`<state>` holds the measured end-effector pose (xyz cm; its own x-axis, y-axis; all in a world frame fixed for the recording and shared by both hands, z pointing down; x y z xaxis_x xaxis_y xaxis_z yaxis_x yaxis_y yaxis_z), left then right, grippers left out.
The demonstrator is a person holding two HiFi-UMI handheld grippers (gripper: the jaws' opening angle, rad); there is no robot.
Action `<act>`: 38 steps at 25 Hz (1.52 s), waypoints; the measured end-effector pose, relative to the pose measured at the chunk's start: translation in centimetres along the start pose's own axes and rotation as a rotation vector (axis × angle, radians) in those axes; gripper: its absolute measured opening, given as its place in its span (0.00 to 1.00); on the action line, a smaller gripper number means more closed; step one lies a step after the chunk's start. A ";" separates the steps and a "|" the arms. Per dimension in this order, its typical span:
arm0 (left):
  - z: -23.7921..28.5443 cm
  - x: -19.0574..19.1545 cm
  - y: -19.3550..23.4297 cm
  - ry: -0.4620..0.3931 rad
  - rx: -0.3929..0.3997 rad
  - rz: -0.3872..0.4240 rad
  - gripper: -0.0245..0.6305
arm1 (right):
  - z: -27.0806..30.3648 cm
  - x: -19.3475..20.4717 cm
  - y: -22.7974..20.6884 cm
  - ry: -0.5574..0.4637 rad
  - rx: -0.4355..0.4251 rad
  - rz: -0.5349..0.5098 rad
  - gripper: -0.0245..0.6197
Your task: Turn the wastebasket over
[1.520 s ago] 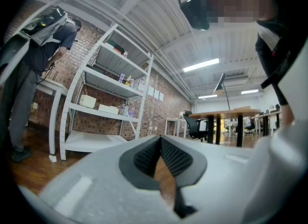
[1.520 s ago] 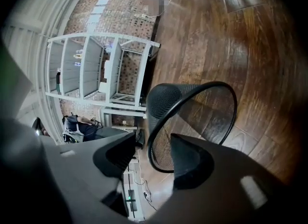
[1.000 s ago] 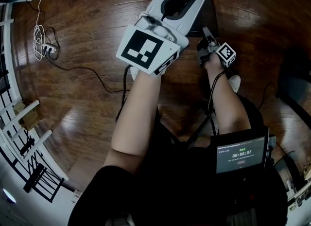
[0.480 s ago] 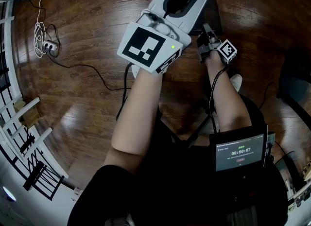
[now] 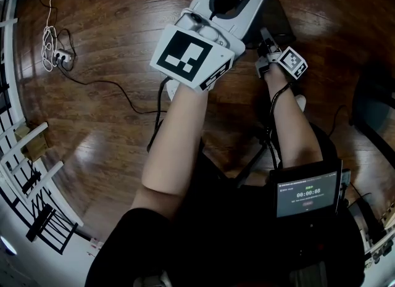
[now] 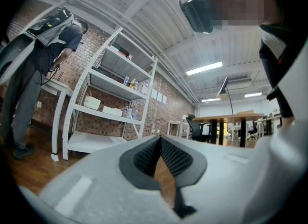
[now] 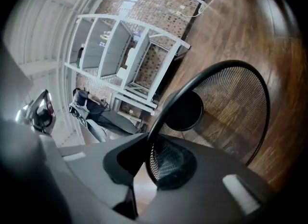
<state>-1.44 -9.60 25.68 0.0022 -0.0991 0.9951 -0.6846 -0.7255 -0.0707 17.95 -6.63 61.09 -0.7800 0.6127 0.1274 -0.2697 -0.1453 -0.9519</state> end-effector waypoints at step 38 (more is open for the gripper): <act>-3.0 -1.7 2.3 -0.105 -0.063 -0.046 0.04 | 4.9 3.9 6.8 1.072 0.486 -1.721 0.07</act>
<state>-5.24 -9.06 24.00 0.1088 -0.1403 0.9841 -0.7265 -0.6869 -0.0176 10.39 -9.02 56.50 0.8809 0.3975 0.2569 -0.4307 0.8983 0.0868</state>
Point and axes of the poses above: the fingertips, and each gripper's own axes: z forward along the fingers, y to its left, x out of its underside, the point moved 8 cm from there along -z, backward along the fingers, and after that the axes turned 15 degrees about z, right-handed, at the moved point
